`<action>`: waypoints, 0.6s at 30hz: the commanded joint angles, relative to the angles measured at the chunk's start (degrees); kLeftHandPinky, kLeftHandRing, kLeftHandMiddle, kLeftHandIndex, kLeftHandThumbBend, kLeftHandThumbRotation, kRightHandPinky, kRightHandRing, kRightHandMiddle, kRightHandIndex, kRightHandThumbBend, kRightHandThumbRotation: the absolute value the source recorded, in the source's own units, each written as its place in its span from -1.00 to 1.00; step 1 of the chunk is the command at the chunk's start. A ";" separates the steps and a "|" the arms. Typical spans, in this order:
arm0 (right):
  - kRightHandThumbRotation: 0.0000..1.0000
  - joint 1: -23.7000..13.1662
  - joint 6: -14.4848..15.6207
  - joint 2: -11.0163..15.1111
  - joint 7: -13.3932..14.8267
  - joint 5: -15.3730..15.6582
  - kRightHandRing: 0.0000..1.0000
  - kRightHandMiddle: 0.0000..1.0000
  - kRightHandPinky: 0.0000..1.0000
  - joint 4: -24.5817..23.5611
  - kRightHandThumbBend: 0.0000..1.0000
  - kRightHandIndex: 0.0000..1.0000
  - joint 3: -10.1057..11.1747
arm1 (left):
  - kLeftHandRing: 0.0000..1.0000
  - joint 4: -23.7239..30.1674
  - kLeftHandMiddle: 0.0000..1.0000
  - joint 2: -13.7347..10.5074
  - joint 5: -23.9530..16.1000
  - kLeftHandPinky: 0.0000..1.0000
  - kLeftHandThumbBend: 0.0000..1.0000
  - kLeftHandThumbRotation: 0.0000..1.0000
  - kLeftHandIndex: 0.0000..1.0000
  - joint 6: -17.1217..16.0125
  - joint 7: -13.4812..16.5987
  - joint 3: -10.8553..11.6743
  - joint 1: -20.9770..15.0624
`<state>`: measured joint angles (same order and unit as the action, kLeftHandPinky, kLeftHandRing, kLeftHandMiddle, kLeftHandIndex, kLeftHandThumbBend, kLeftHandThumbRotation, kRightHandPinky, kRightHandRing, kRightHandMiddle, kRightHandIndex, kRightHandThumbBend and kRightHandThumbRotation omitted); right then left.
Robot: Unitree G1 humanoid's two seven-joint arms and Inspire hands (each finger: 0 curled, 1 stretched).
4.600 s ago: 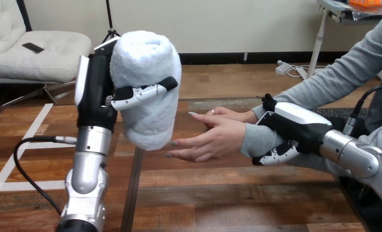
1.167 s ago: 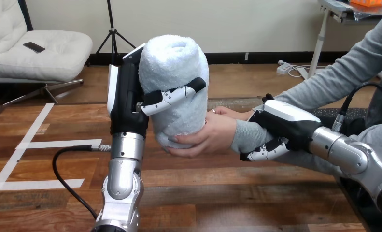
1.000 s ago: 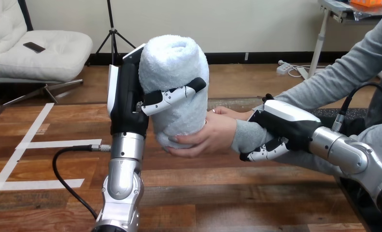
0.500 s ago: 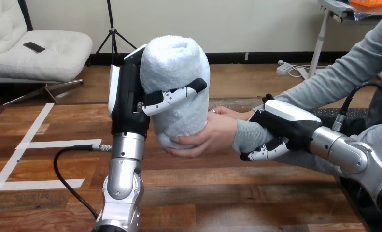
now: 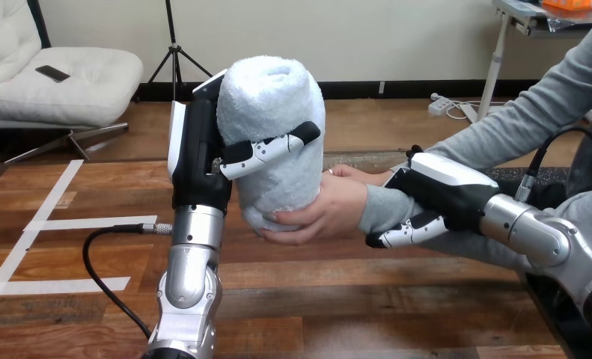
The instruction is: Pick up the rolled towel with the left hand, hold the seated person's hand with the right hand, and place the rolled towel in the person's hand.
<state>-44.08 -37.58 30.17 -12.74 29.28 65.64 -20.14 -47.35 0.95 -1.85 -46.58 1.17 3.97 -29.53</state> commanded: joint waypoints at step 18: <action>0.20 -7.02 0.34 0.10 -0.40 -1.90 -0.23 -0.16 -0.25 -3.62 0.90 -0.12 2.04 | -0.26 1.85 -0.19 -0.21 -0.01 -0.33 0.29 -1.00 -0.18 -0.31 -0.90 -0.77 -2.58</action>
<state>-46.15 -36.88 30.17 -13.32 29.10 64.97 -19.85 -47.31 0.83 -1.81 -46.58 1.02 3.97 -29.53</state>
